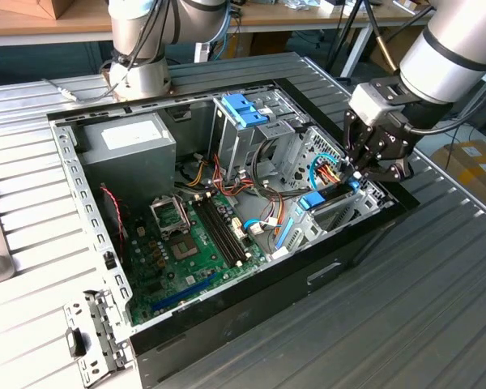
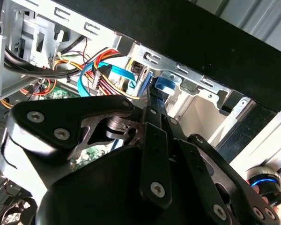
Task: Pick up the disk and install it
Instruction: 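Insert the first disk wire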
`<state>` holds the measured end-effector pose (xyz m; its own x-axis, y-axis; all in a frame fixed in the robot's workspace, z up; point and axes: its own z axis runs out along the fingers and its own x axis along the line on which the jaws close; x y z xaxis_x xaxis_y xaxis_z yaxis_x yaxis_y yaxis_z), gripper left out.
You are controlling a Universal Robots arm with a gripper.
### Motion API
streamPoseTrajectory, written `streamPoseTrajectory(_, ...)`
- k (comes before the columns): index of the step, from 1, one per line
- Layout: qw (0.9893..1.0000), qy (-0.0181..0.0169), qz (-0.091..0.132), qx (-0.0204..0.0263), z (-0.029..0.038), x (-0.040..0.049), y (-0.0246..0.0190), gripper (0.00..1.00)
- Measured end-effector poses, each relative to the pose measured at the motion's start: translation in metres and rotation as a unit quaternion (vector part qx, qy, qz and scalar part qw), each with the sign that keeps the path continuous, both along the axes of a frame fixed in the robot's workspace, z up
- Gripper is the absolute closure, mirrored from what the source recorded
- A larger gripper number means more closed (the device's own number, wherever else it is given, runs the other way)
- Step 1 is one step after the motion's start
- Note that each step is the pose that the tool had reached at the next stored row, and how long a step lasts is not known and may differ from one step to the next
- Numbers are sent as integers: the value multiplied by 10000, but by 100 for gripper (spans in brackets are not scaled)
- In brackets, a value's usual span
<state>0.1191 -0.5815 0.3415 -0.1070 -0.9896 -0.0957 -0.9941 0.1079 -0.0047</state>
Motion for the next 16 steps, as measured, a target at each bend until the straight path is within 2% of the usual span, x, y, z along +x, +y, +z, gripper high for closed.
streamPoseTrajectory(5,10000,0,0,7,3,0,0,90)
streamPoseTrajectory(7,10000,-1,0,16,47,1,-1,90)
streamPoseTrajectory(8,10000,0,0,3,110,3,0,90)
streamPoseTrajectory(9,10000,0,0,4,137,3,0,90)
streamPoseTrajectory(16,10000,0,0,2,269,24,0,90)
